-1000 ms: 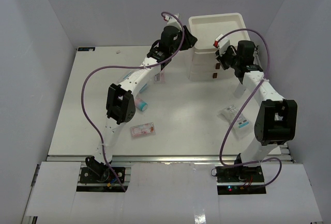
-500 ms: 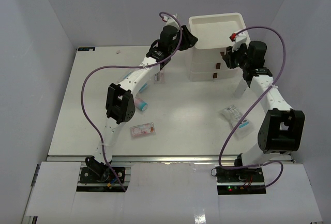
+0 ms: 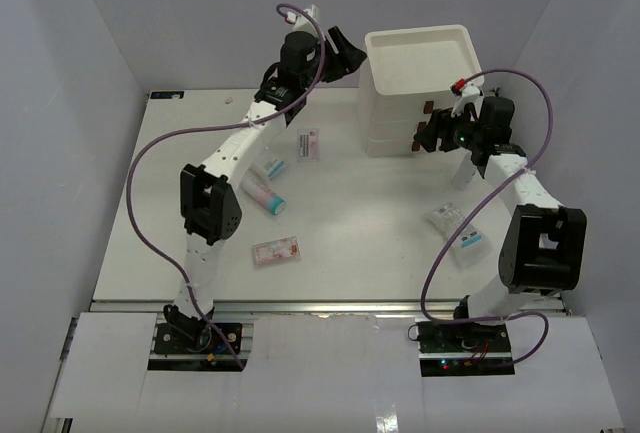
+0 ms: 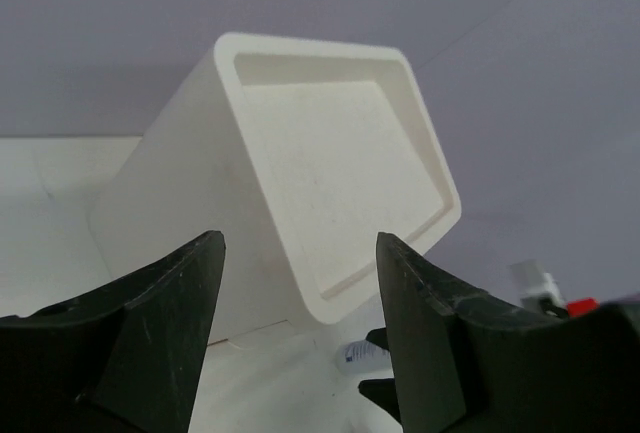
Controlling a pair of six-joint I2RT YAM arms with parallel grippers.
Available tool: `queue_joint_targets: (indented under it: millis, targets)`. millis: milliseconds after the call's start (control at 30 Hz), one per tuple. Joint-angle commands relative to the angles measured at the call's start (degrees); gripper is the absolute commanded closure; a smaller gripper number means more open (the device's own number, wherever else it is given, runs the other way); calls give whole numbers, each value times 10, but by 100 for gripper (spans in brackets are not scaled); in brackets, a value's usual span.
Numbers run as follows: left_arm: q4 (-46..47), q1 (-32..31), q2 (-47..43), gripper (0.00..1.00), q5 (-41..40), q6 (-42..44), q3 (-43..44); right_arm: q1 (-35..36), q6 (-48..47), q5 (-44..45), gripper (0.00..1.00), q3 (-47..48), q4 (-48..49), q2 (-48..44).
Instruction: Organize the makeup
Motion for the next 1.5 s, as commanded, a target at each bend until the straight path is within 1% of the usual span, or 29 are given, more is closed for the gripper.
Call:
queue_joint_targets:
  millis: [0, 133, 267, 400, 467, 500, 600, 733, 833, 933, 1100, 1200, 1233, 1467]
  targets:
    - [21, 1, -201, 25, 15, 57, -148, -3, 49, -12, 31, 17, 48, 59]
    - [51, 5, -332, 20, 6, 70, -347, -3, 89, 19, 33, 30, 88, 101]
    - [51, 12, -429, 19, -21, 60, -526, -2, 126, 45, 37, 40, 123, 126]
    - [52, 13, -511, 19, -43, 19, -647, -1, 141, 79, 39, 47, 167, 138]
    - [58, 13, -533, 20, -45, -6, -683, -1, 147, 92, 41, 57, 178, 150]
    - [61, 13, -543, 20, -59, -10, -698, -1, 151, 93, 42, 62, 183, 154]
    - [63, 13, -553, 20, -63, -21, -720, 1, 154, 97, 44, 77, 194, 165]
    - [61, 13, -546, 19, -54, -31, -731, 6, 153, 95, 51, 85, 200, 168]
    - [61, 13, -545, 19, -53, -37, -740, 8, 142, 90, 63, 82, 204, 160]
    - [63, 13, -547, 19, -53, -40, -750, 8, 129, 85, 73, 74, 203, 155]
    - [64, 13, -547, 19, -53, -39, -752, 8, 119, 74, 84, 48, 200, 132]
    - [66, 13, -543, 19, -30, -40, -757, 8, 107, 66, 91, 15, 197, 101]
    - [67, 13, -542, 19, -26, -42, -760, 8, 102, 63, 92, 2, 194, 89]
    - [70, 13, -524, 19, -9, -33, -772, 7, 62, 38, 92, -110, 156, -33]
